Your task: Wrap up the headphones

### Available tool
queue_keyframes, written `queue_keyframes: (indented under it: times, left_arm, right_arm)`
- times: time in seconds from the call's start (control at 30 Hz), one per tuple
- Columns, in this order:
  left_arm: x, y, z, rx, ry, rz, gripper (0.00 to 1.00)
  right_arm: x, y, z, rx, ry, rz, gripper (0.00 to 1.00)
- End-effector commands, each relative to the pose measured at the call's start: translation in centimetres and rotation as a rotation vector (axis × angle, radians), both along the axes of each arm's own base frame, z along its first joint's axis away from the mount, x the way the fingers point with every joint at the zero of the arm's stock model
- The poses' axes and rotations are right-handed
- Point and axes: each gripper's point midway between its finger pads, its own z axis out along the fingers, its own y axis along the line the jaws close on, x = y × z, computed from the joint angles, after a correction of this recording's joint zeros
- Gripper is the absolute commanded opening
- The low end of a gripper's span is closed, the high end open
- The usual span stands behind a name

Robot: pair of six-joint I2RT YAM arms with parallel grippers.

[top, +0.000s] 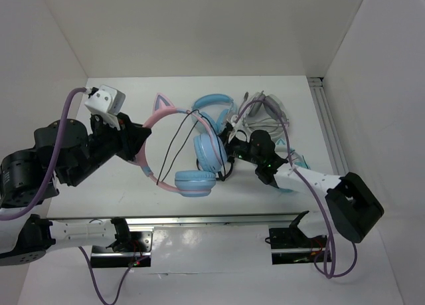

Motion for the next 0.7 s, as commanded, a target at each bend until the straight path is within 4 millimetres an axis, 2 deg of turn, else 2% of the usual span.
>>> queue_keyframes:
  times: [0.0, 0.1, 0.3, 0.5, 0.57, 0.67]
  left_arm:
    - [-0.2, 0.4, 3.9, -0.191, -0.04, 0.029, 0.0]
    - [0.0, 0.8, 4.3, -0.206, -0.044, 0.052, 0.0]
    - [0.2, 2.1, 5.1, -0.238, -0.053, 0.112, 0.0]
    - [0.2, 2.3, 5.4, -0.246, -0.057, 0.112, 0.0]
    - [0.1, 2.2, 5.4, -0.254, -0.053, 0.113, 0.0]
    - [0.1, 2.2, 5.4, -0.254, -0.053, 0.113, 0.0]
  right_arm:
    - [0.1, 0.4, 1.7, 0.065, -0.058, 0.021, 0.43]
    - [0.2, 0.0, 0.2, 0.043, -0.031, 0.011, 0.43]
    - [0.2, -0.2, -1.6, 0.036, 0.004, 0.012, 0.44]
    - [-0.3, -0.3, -2.5, 0.041, 0.026, 0.023, 0.43]
    - [-0.3, -0.3, -2.6, 0.041, 0.026, 0.023, 0.35]
    - [-0.2, -0.1, -2.5, 0.056, 0.037, 0.024, 0.35]
